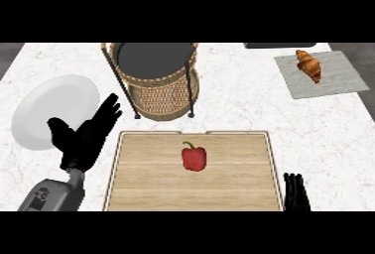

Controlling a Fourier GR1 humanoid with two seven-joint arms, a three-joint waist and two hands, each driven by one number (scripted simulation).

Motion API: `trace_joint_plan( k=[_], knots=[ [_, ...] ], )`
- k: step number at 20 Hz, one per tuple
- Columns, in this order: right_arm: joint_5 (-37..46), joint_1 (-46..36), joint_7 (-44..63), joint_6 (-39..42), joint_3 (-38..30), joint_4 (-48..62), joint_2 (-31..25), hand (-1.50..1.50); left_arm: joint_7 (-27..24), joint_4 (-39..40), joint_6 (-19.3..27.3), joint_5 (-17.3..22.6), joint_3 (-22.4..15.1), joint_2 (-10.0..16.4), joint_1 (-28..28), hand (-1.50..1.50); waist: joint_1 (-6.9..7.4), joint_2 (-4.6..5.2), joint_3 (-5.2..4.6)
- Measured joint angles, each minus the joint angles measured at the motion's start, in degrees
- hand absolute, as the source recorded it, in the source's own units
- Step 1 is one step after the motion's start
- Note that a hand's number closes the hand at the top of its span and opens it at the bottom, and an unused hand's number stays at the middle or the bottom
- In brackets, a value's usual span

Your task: Pick the bell pepper from the tray and place it in the tiered basket

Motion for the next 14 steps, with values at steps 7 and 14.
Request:
trace_joint_plan(
  k=[7, 14],
  knots=[
    [15.6, 14.1, 10.1, -15.1, 7.4, -3.6, -0.6, -1.5, -0.2, 0.3, -0.3, -0.8, -0.8, -1.0, -1.2, 0.0, 1.0, 0.46, -0.35],
    [33.9, 23.0, 26.2, -23.5, 17.9, -9.3, -0.3, -1.5, 0.6, -0.4, -1.1, -1.0, -1.3, -1.2, -1.7, 0.0, 2.91, 1.03, -0.4]
  ],
)
